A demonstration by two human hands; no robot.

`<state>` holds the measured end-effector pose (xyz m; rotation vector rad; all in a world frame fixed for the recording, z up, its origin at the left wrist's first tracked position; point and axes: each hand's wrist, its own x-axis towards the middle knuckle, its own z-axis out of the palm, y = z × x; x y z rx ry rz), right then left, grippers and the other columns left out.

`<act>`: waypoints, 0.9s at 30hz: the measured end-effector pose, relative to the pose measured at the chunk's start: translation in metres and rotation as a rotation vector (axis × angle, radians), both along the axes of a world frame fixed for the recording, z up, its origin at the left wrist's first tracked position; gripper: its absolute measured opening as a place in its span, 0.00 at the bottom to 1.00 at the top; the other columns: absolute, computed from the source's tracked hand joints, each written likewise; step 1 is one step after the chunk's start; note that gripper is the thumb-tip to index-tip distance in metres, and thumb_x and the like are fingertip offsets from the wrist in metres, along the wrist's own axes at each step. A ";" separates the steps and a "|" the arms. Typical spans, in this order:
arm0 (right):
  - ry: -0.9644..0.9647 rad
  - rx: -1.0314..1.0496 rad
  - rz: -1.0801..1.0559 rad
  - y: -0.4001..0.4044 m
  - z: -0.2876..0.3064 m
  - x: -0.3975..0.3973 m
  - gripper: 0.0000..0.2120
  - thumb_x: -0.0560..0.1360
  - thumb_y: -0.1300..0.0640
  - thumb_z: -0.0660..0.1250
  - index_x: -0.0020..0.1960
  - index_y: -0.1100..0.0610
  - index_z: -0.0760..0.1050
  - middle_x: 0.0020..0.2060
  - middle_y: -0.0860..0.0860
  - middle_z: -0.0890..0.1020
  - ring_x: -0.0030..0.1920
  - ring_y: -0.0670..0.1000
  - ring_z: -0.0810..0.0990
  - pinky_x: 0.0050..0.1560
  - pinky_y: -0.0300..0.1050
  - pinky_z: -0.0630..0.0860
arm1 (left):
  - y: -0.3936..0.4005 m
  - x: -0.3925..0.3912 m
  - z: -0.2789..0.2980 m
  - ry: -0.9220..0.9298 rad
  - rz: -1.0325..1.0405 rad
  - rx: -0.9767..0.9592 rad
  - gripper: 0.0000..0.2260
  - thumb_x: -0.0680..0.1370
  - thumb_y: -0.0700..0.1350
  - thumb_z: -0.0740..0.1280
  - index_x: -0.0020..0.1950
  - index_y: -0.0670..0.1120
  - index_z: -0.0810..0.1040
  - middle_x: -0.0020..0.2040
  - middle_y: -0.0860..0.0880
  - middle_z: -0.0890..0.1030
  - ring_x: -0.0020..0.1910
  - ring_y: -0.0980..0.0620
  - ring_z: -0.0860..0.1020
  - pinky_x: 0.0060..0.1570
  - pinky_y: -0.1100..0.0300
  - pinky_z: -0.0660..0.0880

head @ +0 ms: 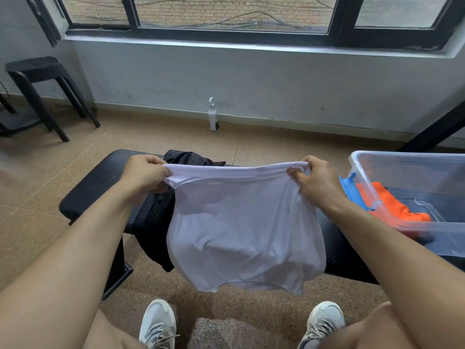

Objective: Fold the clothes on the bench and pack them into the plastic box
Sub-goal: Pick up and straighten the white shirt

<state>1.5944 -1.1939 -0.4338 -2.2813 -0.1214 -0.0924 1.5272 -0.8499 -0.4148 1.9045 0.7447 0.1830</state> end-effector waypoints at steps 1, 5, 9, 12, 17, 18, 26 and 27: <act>0.007 0.006 -0.005 -0.001 -0.001 0.001 0.11 0.80 0.48 0.68 0.51 0.56 0.77 0.44 0.52 0.81 0.45 0.52 0.80 0.40 0.45 0.72 | -0.003 -0.001 0.002 0.014 -0.038 -0.114 0.07 0.75 0.31 0.67 0.43 0.42 0.82 0.39 0.42 0.82 0.30 0.50 0.81 0.31 0.59 0.82; 0.056 0.020 -0.038 -0.006 -0.010 0.008 0.11 0.80 0.49 0.67 0.52 0.57 0.78 0.45 0.53 0.81 0.46 0.52 0.80 0.41 0.46 0.73 | -0.006 -0.001 0.007 0.003 -0.119 -0.612 0.09 0.79 0.29 0.60 0.50 0.34 0.80 0.43 0.40 0.84 0.32 0.52 0.85 0.33 0.64 0.82; 0.119 0.060 -0.034 -0.006 -0.022 0.014 0.08 0.80 0.51 0.67 0.52 0.56 0.77 0.45 0.53 0.82 0.47 0.54 0.82 0.43 0.47 0.75 | -0.002 -0.004 0.010 -0.012 -0.209 -0.827 0.08 0.72 0.30 0.67 0.46 0.32 0.86 0.51 0.36 0.85 0.47 0.46 0.87 0.45 0.61 0.83; 0.138 0.053 -0.027 -0.005 -0.027 0.016 0.06 0.81 0.52 0.67 0.51 0.54 0.76 0.43 0.50 0.81 0.45 0.52 0.81 0.40 0.46 0.74 | 0.000 -0.005 0.009 -0.008 -0.339 -0.804 0.19 0.70 0.26 0.64 0.58 0.34 0.82 0.56 0.38 0.85 0.55 0.47 0.85 0.52 0.62 0.81; 0.167 0.105 -0.027 0.004 -0.027 0.018 0.07 0.80 0.50 0.67 0.50 0.53 0.76 0.45 0.51 0.81 0.46 0.52 0.81 0.46 0.49 0.77 | 0.007 -0.002 -0.004 -0.119 -0.176 -0.470 0.08 0.74 0.30 0.71 0.53 0.35 0.82 0.53 0.38 0.85 0.47 0.46 0.86 0.43 0.63 0.82; 0.178 0.133 -0.029 0.007 -0.027 0.017 0.07 0.80 0.50 0.68 0.48 0.52 0.76 0.44 0.51 0.81 0.46 0.52 0.82 0.45 0.49 0.77 | 0.011 -0.001 -0.007 -0.134 -0.152 -0.369 0.07 0.74 0.35 0.74 0.51 0.37 0.84 0.50 0.41 0.86 0.42 0.48 0.86 0.40 0.62 0.82; 0.231 0.308 -0.095 -0.002 -0.025 0.022 0.11 0.73 0.47 0.74 0.44 0.55 0.82 0.40 0.53 0.87 0.45 0.57 0.87 0.52 0.61 0.83 | -0.013 0.011 -0.012 -0.269 -0.030 -0.233 0.07 0.77 0.47 0.74 0.43 0.45 0.82 0.38 0.48 0.83 0.38 0.50 0.79 0.41 0.58 0.76; 0.238 0.335 -0.105 0.001 -0.023 0.020 0.11 0.73 0.48 0.74 0.44 0.56 0.82 0.41 0.55 0.87 0.46 0.58 0.87 0.51 0.59 0.83 | -0.017 0.011 -0.011 -0.284 -0.010 -0.232 0.07 0.77 0.47 0.73 0.42 0.45 0.81 0.40 0.46 0.83 0.37 0.50 0.78 0.39 0.57 0.76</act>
